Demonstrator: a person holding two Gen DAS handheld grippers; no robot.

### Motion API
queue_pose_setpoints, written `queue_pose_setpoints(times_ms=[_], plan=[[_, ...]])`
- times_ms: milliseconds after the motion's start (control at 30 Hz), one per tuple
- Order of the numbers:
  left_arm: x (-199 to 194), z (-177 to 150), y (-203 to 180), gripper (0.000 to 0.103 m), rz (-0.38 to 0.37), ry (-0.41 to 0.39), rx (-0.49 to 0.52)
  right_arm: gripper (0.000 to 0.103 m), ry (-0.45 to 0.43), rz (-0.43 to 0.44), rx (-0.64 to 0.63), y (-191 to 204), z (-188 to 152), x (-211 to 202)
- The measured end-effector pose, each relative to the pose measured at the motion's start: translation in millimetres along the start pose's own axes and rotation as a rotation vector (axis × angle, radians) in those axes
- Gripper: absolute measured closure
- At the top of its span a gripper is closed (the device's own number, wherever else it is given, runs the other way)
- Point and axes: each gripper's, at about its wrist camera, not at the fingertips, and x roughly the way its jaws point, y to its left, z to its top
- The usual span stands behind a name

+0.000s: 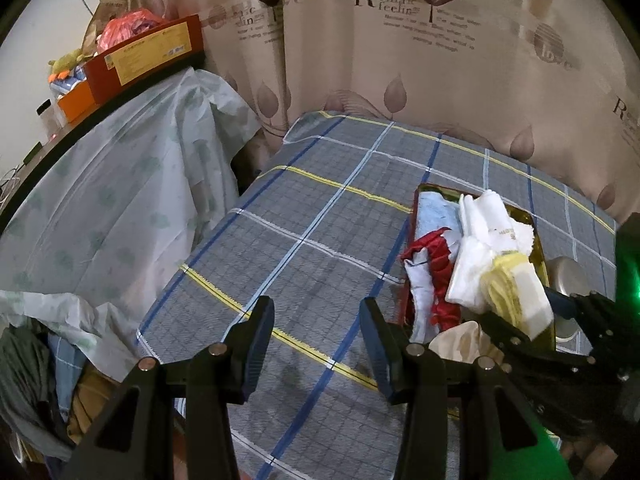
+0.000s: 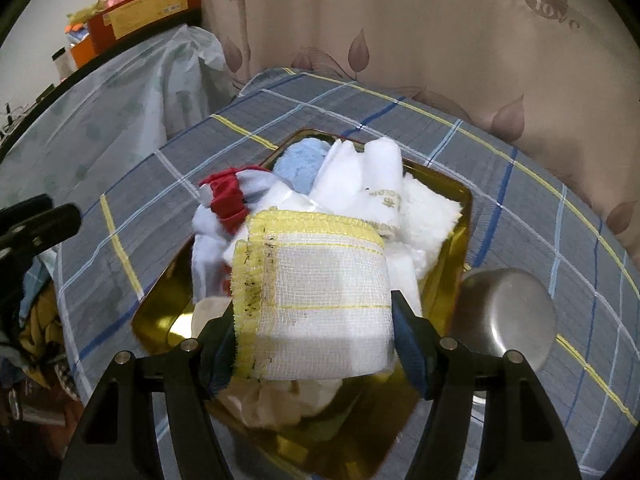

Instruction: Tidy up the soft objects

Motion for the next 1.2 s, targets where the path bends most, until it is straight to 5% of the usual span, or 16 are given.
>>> queue_pose_setpoints(times_ms=[500, 667, 1200], plan=[[-3, -3, -7, 0.058, -0.02, 0.0, 0.008, 0.034, -0.036, -0.031, -0.001, 7, 7, 11], [-6, -2, -11, 0.058, -0.027, -0.007, 0.016, 0.018, -0.05, 0.01, 0.024, 5, 5, 2], [-10, -3, -18, 0.058, -0.036, -0.007, 0.04, 0.003, -0.137, -0.011, 0.057, 5, -11, -44]])
